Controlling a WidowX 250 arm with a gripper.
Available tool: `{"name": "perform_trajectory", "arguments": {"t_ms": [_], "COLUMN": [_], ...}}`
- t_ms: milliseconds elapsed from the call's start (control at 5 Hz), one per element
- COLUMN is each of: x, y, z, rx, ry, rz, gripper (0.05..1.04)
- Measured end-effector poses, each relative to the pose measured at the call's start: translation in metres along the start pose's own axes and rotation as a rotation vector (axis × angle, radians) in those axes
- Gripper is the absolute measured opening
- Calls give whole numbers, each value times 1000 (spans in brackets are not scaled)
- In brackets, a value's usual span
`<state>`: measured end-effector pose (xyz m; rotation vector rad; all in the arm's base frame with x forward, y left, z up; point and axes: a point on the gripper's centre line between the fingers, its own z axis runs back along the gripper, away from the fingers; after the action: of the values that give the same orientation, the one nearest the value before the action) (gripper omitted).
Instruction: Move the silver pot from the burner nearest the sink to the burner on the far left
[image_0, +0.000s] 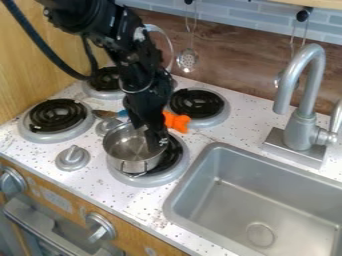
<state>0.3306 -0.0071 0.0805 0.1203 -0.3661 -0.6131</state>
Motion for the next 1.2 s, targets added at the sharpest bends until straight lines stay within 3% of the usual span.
{"name": "perform_trajectory", "arguments": {"t_ms": [200, 800, 1000, 1200], "x": [5, -9, -14, -13], "y": [-5, -12, -14, -14], "z": [0, -30, -40, -40], "rx": [-2, -54, -18, -13], "ry": [-11, 67, 24, 17], "rz": [12, 38, 54, 52], "gripper": [1001, 966, 662, 386]}}
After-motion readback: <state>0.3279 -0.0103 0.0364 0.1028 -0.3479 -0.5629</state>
